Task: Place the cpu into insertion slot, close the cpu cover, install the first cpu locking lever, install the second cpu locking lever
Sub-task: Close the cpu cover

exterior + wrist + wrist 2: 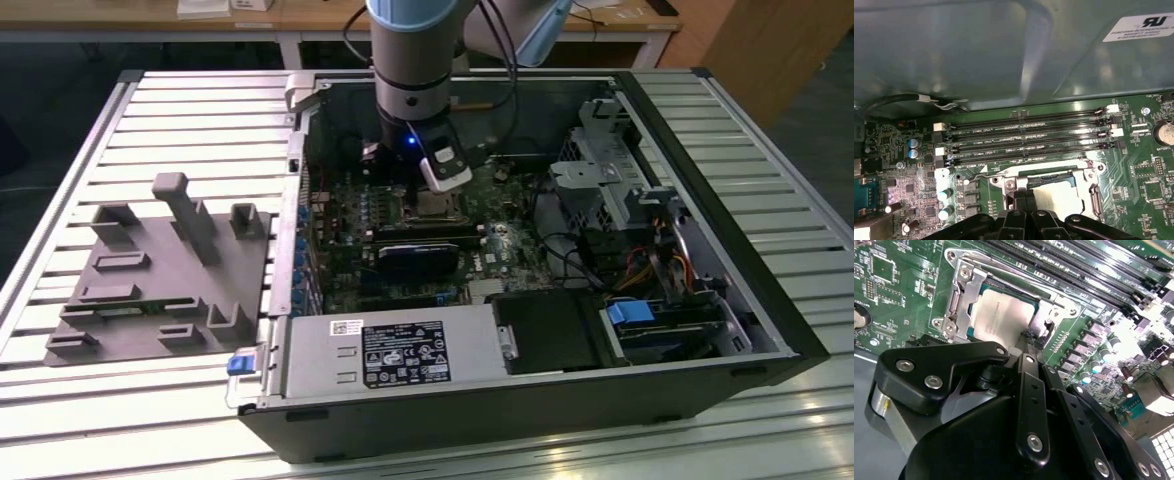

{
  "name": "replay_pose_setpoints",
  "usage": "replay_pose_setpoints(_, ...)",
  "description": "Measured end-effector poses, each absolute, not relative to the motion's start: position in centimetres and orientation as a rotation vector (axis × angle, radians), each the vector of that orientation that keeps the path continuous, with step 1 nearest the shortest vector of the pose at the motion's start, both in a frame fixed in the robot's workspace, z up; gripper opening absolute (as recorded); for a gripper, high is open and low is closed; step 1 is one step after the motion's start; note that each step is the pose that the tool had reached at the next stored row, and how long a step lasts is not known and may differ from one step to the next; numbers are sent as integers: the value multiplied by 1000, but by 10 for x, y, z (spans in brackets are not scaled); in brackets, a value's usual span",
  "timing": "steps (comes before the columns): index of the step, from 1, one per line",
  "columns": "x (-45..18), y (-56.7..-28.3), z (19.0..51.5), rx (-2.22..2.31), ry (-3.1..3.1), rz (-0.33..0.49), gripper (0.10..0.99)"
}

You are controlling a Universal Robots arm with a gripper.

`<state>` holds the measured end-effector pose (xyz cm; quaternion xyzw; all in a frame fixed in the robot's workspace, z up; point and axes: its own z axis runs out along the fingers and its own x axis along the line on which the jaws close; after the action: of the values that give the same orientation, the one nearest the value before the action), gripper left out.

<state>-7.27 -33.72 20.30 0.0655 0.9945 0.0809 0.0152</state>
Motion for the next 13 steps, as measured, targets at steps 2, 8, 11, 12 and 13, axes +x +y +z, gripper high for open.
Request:
replay_pose_setpoints(2,-74,-337,203,204,3094,252,102)
replay_pose_setpoints(8,-75,-337,199,204,3095,251,102)
replay_pose_setpoints(11,-76,-337,199,204,3095,251,102)
replay_pose_setpoints(12,-75,-337,198,204,3095,251,102)
replay_pose_setpoints(13,-75,-337,198,204,3094,252,102)
